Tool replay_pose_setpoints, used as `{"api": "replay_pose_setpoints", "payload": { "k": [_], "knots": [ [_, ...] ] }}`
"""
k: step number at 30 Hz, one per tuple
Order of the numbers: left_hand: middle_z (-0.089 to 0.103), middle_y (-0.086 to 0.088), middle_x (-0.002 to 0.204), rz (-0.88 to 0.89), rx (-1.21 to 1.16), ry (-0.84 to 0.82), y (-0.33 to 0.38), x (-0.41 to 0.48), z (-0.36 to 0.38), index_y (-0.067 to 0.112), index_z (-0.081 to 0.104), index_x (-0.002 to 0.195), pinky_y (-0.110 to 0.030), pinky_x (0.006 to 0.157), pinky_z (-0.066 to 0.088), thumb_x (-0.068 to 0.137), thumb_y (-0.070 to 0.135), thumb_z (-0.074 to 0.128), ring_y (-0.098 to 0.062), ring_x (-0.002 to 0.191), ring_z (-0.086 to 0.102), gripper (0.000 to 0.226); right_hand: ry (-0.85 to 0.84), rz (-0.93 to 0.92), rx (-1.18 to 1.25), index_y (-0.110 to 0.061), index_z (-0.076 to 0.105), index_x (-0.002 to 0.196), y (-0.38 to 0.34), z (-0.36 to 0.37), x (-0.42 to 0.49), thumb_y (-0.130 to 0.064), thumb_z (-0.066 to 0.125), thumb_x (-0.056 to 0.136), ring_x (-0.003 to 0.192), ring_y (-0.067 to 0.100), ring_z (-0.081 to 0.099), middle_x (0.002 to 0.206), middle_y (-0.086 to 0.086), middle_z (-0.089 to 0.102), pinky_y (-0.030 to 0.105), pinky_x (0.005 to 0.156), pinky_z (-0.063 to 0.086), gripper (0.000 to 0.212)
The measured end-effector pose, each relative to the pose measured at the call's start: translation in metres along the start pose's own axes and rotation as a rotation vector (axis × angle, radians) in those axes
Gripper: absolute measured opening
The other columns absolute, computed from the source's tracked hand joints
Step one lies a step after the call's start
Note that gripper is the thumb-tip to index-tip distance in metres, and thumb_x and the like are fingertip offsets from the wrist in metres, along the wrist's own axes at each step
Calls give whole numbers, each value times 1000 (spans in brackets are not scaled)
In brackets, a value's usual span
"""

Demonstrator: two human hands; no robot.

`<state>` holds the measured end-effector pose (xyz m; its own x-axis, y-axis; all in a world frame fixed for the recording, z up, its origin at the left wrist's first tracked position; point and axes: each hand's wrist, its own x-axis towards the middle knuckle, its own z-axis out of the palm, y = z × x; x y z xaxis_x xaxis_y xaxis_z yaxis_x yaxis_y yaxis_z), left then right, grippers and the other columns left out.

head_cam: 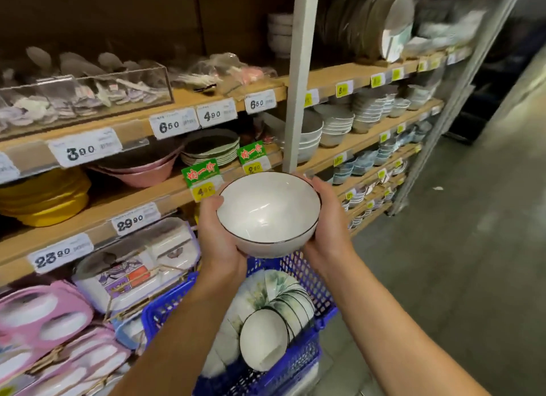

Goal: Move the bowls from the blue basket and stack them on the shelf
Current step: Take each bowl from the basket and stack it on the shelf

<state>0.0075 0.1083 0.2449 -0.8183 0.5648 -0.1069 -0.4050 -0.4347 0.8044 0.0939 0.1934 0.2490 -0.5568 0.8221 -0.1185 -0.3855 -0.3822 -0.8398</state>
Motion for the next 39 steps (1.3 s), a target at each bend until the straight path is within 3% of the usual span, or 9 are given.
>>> {"api": "replay_pose_setpoints", "payload": {
  "k": [9,13,15,17,19,23,25,32,39],
  "knots": [
    [76,2,85,-22,59,-143,-64,-13,99,18,70,92,-25,62,55,94,25,35,-15,78,70,35,138,-95,34,-15,69,98,-67,-98,12,-31,46,97,76,13,71,87,0,75,23,60,55,28],
    [76,0,85,-11,60,-194,-100,-16,162,18,72,88,-23,60,54,93,23,35,-15,77,71,38,187,-118,41,-13,69,107,-112,-150,29,-29,50,94,78,14,70,92,2,74,24,58,54,28],
    [76,0,81,-13,49,-216,-119,-19,192,18,73,84,-20,54,53,93,22,35,-12,72,72,38,182,-148,30,-17,73,100,-134,-179,38,-27,52,94,75,12,71,89,-1,76,23,57,55,25],
    [76,-1,86,-27,77,-238,-138,-21,220,16,72,91,-21,56,55,93,24,36,-13,75,72,37,162,-168,26,-20,75,92,-155,-206,46,-26,51,94,74,11,72,87,-2,76,23,58,55,25],
    [76,-3,92,-56,98,-257,-155,-21,245,15,72,97,-23,60,57,91,26,37,-16,80,72,38,161,-166,10,-17,73,100,-175,-229,53,-27,49,95,75,11,71,89,-2,76,24,60,55,26],
    [76,-2,88,-73,117,-299,-181,-18,291,16,72,91,-23,60,57,92,26,37,-15,76,72,36,167,-193,-17,-26,77,79,-207,-267,72,-27,50,95,72,8,71,83,-6,76,24,63,54,30],
    [76,-3,88,-86,126,-303,-190,-12,312,15,71,93,-23,61,56,91,27,38,-15,76,72,35,179,-195,-22,-26,76,81,-220,-281,85,-28,52,94,71,9,71,82,-6,75,26,64,53,27],
    [76,-1,89,-132,147,-310,-214,38,366,22,73,83,-28,58,53,89,32,39,-22,83,70,36,187,-189,-35,-27,74,84,-252,-306,151,-33,51,94,70,9,71,84,-6,76,26,58,53,26],
    [74,-8,104,-84,98,-270,-220,127,405,16,69,107,-37,78,53,90,30,38,-27,98,67,38,133,-211,-72,-23,76,86,-271,-295,252,-30,53,93,78,13,70,89,-2,75,30,67,52,25]
  ]
}}
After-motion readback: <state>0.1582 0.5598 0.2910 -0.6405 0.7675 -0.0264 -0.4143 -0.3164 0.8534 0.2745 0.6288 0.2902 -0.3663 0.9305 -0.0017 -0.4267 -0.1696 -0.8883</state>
